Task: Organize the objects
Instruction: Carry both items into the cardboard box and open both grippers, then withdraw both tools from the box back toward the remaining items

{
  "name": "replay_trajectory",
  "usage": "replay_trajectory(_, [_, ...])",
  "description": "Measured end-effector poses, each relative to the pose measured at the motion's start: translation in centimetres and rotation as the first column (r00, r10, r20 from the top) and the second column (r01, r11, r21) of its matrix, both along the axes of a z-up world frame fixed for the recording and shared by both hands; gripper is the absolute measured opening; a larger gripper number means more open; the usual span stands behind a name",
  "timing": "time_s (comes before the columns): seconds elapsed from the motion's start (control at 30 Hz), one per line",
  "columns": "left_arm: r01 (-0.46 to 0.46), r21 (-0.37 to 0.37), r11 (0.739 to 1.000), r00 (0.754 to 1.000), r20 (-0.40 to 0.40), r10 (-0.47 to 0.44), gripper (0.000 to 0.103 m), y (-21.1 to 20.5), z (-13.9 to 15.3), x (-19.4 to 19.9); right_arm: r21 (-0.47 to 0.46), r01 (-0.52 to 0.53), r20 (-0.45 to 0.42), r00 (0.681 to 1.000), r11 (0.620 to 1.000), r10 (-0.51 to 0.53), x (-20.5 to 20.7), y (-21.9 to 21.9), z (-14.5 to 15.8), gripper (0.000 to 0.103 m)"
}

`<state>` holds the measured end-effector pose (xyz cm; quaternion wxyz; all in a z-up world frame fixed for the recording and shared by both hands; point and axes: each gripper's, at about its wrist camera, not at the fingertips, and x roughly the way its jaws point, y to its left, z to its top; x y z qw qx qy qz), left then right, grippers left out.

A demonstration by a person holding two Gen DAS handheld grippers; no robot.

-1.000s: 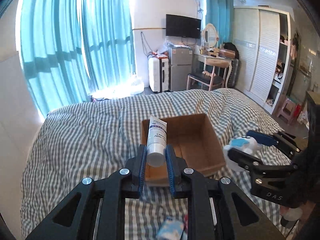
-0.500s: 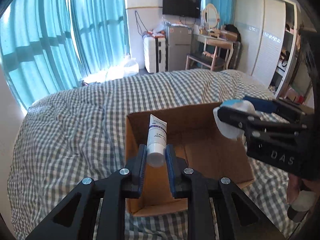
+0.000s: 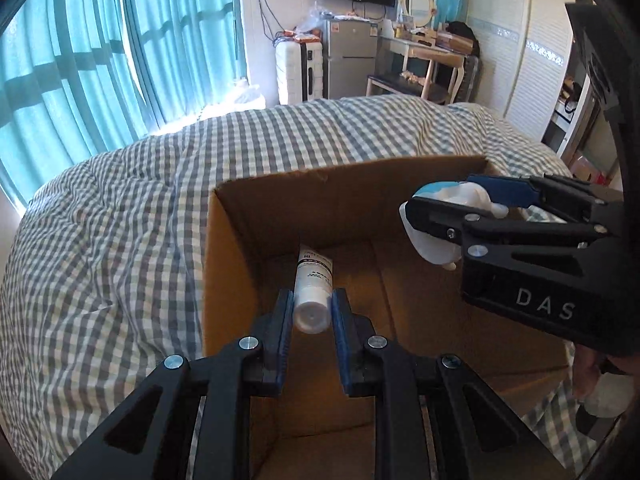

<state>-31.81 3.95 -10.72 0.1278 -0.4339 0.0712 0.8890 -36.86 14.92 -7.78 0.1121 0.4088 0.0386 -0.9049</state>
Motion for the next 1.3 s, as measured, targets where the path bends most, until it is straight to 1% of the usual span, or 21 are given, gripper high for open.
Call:
replay_trajectory(0.13, [0.009,-0.012,1.000,1.000,0.007,-0.009,0.019,0.0,-0.8,0.3,0.002,-0.011,0.003,1.000,1.000,0.011,0.1,-0.1,-0.3,0.062])
replay_trajectory(0.2, [0.026,-0.020,0.999,1.000,0.010,-0.026,0.019,0.2,-0.9,0.7,-0.013,-0.011,-0.017,1.000,1.000,0.010,0.4,0.1,0.1,0.074])
replay_trajectory(0.3, [0.033,-0.018,0.999,0.999,0.011,-0.033,0.023,0.4,-0.5,1.1,-0.050,0.015,-0.058,0.998,0.999,-0.018,1.2,0.8,1.4,0.082])
replay_trajectory(0.4, [0.031,-0.006,0.999,0.999,0.011,-0.031,0.029,0.5,0.3,1.9,-0.062,0.037,-0.085,0.995,0.997,-0.042,2.0,1.5,2.7,0.083])
replay_trajectory(0.43, [0.027,-0.002,1.000,1.000,0.003,-0.027,0.033,0.4,0.8,2.3,-0.061,0.042,-0.093,0.995,0.997,-0.048,2.4,1.7,3.2,0.083])
replay_trajectory(0.47, [0.024,-0.001,1.000,1.000,-0.007,-0.024,0.042,0.2,1.3,2.6,-0.061,0.046,-0.100,0.994,0.997,-0.051,2.8,1.7,3.6,0.083])
replay_trajectory(0.5, [0.023,0.002,1.000,1.000,-0.020,-0.023,0.047,0.1,1.9,3.1,-0.061,0.047,-0.107,0.993,0.997,-0.053,3.4,1.8,4.2,0.084])
replay_trajectory(0.53, [0.020,0.004,1.000,0.999,-0.037,-0.020,0.056,-0.1,2.6,3.6,-0.063,0.046,-0.112,0.992,0.997,-0.053,3.6,1.9,4.8,0.084])
replay_trajectory(0.57, [0.016,0.007,1.000,0.998,-0.060,-0.016,0.060,-0.2,3.5,4.4,-0.064,0.046,-0.123,0.991,0.997,-0.054,4.3,2.0,5.5,0.084])
replay_trajectory(0.63, [0.018,0.012,1.000,0.996,-0.083,-0.017,0.062,-0.3,5.0,5.3,-0.064,0.043,-0.145,0.988,0.997,-0.051,5.7,2.0,6.8,0.084])
replay_trajectory(0.7, [0.020,0.021,1.000,0.994,-0.104,-0.018,0.066,-0.4,6.7,6.3,-0.059,0.042,-0.173,0.984,0.997,-0.051,7.4,2.0,8.6,0.084])
replay_trajectory(0.77, [0.018,0.022,1.000,0.990,-0.139,-0.015,0.075,-0.4,8.5,7.6,-0.055,0.040,-0.201,0.978,0.998,-0.050,8.9,1.9,10.2,0.087])
replay_trajectory(0.8, [0.013,0.021,1.000,0.987,-0.161,-0.010,0.077,-0.4,9.5,8.4,-0.056,0.039,-0.221,0.974,0.998,-0.051,10.0,1.9,11.3,0.089])
replay_trajectory(0.87, [0.004,0.022,1.000,0.981,-0.196,0.000,0.086,-0.5,11.3,9.8,-0.059,0.036,-0.251,0.967,0.998,-0.050,11.9,2.1,13.0,0.091])
replay_trajectory(0.97, [-0.016,0.020,1.000,0.968,-0.249,0.021,0.092,-0.6,13.9,12.2,-0.059,0.044,-0.306,0.950,0.997,-0.060,14.8,2.1,15.7,0.096])
replay_trajectory(1.0, [-0.026,0.017,1.000,0.963,-0.266,0.030,0.093,-0.7,14.5,12.9,-0.057,0.048,-0.327,0.943,0.997,-0.064,16.0,2.1,16.6,0.098])
replay_trajectory(1.13, [-0.063,0.018,0.998,0.941,-0.332,0.066,0.097,-1.2,16.8,16.2,-0.050,0.040,-0.378,0.924,0.998,-0.056,20.3,1.7,19.2,0.099])
replay_trajectory(1.3, [-0.097,0.050,0.994,0.907,-0.407,0.108,0.101,-1.9,19.5,20.9,-0.050,0.069,-0.451,0.889,0.996,-0.084,25.8,1.4,21.7,0.102])
